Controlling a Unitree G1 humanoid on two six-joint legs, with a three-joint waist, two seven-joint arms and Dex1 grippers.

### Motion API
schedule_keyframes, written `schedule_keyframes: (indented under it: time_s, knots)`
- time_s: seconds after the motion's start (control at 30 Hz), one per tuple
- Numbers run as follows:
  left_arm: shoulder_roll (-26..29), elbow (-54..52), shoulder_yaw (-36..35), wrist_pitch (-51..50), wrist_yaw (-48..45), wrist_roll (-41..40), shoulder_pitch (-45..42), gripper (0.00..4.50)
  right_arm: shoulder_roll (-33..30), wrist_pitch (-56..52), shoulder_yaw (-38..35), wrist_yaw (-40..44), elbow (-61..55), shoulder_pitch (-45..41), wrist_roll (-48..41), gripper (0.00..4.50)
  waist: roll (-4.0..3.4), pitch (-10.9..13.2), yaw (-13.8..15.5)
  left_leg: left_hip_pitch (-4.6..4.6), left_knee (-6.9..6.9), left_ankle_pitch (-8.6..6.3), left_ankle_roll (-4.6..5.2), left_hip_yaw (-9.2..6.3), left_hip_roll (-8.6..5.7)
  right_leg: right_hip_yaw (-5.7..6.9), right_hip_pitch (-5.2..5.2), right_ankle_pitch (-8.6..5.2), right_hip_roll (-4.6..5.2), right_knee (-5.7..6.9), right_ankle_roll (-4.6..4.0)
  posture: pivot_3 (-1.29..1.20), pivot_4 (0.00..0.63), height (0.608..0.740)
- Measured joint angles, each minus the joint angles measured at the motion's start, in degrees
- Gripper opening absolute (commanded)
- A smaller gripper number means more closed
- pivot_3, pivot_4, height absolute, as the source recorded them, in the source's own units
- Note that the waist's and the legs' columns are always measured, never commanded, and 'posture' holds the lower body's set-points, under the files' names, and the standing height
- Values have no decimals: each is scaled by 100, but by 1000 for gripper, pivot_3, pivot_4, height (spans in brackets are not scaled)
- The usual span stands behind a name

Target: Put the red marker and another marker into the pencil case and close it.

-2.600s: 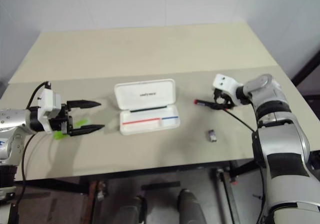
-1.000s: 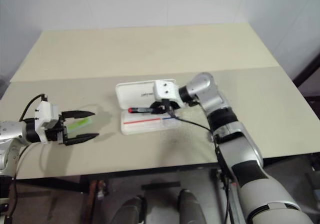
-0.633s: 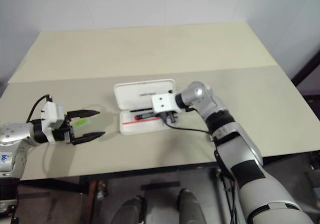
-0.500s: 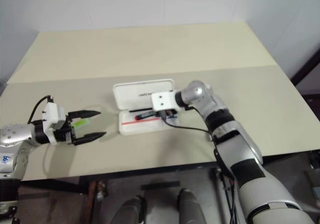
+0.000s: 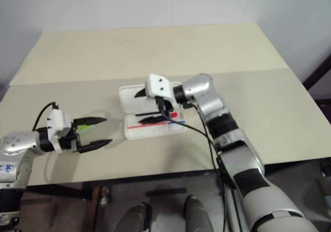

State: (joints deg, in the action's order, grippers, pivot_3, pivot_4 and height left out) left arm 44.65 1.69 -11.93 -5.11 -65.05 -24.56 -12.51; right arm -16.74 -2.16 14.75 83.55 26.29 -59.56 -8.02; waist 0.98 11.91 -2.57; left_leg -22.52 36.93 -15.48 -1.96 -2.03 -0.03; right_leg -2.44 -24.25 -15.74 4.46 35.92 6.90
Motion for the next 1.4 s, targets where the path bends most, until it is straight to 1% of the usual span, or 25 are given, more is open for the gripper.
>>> schedule_keyframes:
  time_s: [0.1, 0.27, 0.4, 0.53, 0.63, 0.8, 0.93, 1.1, 1.2, 1.4]
  knots:
    - [52, 13, -92, 2, 0, 0, 117, 3875, -583, -422, -44, 238, -745, 609, -344, 4485, 0, 0, 62, -1, 3, -3, 4, 5, -5, -3, 0, 0, 4, -21, 0, 0, 150, 740]
    - [55, 131, -334, 136, 90, 2, 353, 3875, -1185, -881, -302, 220, -1772, 1378, -879, 4485, 1, 0, 65, 4, 1, -3, 2, 9, 4, -5, -3, -3, -3, -13, -6, 0, 150, 740]
    - [180, 567, -800, 429, 179, 20, 595, 3875, -1771, -776, -853, -4, -1875, 1910, -947, 4485, 1, 0, 93, 6, 3, -3, 2, 17, 0, -8, -3, -3, 1, -15, -7, 0, 150, 740]
    - [398, 1215, -1042, 757, 90, 33, 592, 3875, -2244, -556, -1280, -71, -1883, 2409, -995, 4485, 2, -1, 95, 8, 3, -3, 2, 20, -1, -10, -2, -4, 1, -15, -7, 0, 150, 740]
    - [590, 1865, -1098, 1013, -86, 56, 455, 3875, -2519, -505, -1429, -74, -1879, 2724, -1037, 4485, 2, -1, 96, 9, 3, -3, 2, 21, -1, -10, -1, -4, 0, -15, -7, 0, 150, 740]
    - [783, 2893, -1003, 1377, -361, 248, -161, 3875, -2719, -354, -1563, -163, -1867, 2916, -1048, 4485, 3, -1, 89, 13, 6, -2, 4, 27, -1, -12, 0, -2, -2, -10, -6, 0, 150, 740]
    - [805, 3757, -783, 1556, -549, 472, -754, 3875, -2760, -289, -1648, -354, -1903, 3042, -1051, 4485, 3, -1, 99, 13, 7, -2, 4, 27, -3, -11, 0, -2, -4, -6, -5, 0, 150, 740]
    - [802, 4751, -383, 1663, -853, 801, -1177, 3875, -2777, -346, -1722, -599, -2207, 3287, -1107, 4485, 5, -1, 91, 11, 8, -2, 5, 32, -4, -14, -1, 0, -6, -6, -1, 0, 150, 740]
    - [798, 5140, -245, 1783, -952, 946, -1365, 3875, -2787, -436, -1734, -704, -2416, 3324, -1145, 4485, 7, -1, 89, 12, 13, -2, 5, 30, -3, -14, -1, 0, -6, -1, -1, 0, 150, 740]
    - [716, 6010, 39, 2193, -663, 1379, -2003, 3875, -2845, -735, -1774, -945, -2950, 3415, -1293, 4485, 11, -3, 113, 11, 17, 0, 6, 28, -6, -13, 1, 2, -4, 0, 2, 0, 150, 740]
